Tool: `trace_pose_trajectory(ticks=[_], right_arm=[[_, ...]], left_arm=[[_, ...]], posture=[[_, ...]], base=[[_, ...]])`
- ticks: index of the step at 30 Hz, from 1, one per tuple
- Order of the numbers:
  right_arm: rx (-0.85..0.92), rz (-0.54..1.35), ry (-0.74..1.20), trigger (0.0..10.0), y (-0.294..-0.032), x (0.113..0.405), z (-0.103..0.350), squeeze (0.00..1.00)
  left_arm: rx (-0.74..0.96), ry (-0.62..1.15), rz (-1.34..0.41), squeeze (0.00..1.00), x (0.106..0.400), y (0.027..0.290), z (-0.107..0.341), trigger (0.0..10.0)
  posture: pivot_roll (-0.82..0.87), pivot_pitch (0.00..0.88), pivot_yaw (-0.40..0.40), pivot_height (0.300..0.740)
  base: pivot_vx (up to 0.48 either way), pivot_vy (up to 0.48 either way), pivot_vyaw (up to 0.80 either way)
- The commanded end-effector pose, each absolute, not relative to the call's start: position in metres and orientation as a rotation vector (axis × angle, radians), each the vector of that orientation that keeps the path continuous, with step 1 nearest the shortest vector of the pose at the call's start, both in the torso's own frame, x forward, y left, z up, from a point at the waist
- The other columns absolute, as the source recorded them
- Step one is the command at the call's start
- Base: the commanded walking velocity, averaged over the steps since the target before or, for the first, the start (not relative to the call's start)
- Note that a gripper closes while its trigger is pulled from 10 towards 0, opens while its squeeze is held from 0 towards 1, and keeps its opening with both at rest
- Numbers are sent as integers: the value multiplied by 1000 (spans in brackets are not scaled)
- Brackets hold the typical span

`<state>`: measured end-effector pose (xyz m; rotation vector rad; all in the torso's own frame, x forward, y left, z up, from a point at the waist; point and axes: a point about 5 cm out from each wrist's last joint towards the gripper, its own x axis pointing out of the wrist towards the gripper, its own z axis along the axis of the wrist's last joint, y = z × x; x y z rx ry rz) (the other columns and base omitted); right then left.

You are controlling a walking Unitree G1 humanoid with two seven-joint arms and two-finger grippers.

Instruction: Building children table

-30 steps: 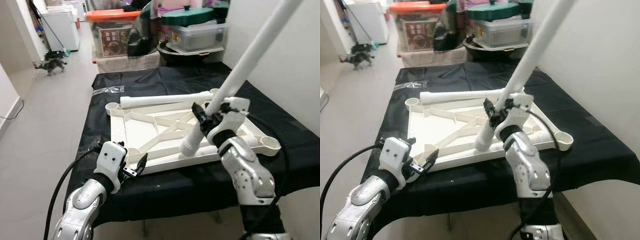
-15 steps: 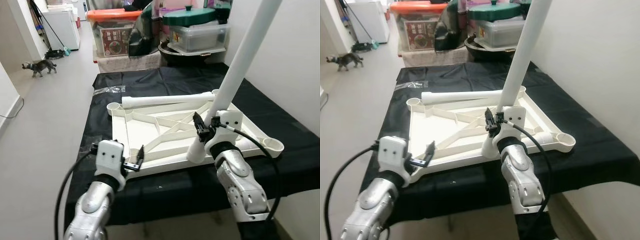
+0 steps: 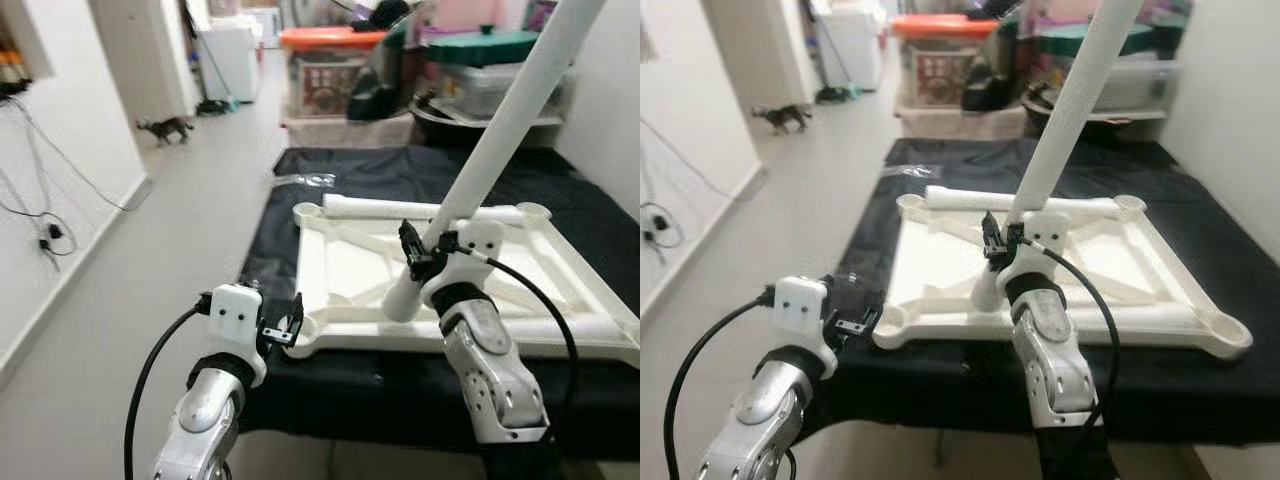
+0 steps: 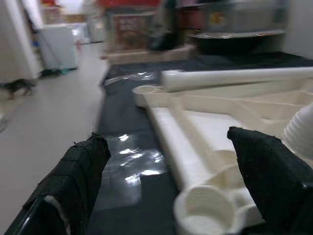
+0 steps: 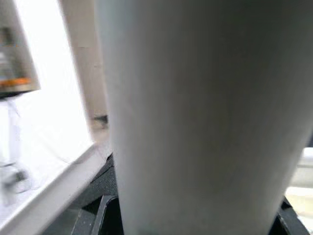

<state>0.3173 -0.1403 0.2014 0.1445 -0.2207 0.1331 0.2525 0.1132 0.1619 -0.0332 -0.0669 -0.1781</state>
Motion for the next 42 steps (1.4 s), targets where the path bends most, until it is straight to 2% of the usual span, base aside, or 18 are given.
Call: trace_pose_trajectory(ticks=[1, 9, 25, 42], right_arm=[[163, 141, -268, 10000, -140, 319, 215, 0], [189, 136, -322, 10000, -144, 326, 235, 0], [220, 148, -303, 10000, -139, 327, 230, 0], [215, 163, -295, 10000, -138, 327, 228, 0]], left_arm=[[-37, -71, -180, 0, 251, 111, 163, 10000], [-40, -77, -193, 0, 252, 106, 165, 10000], [-38, -81, -173, 0, 251, 109, 166, 10000], [-36, -93, -114, 0, 256, 120, 170, 10000]], posture=[[49, 0, -6, 740], [24, 0, -10, 740], [16, 0, 9, 740], [51, 0, -17, 740]], base=[[0, 0, 800], [0, 0, 761], [0, 0, 0], [0, -29, 0]])
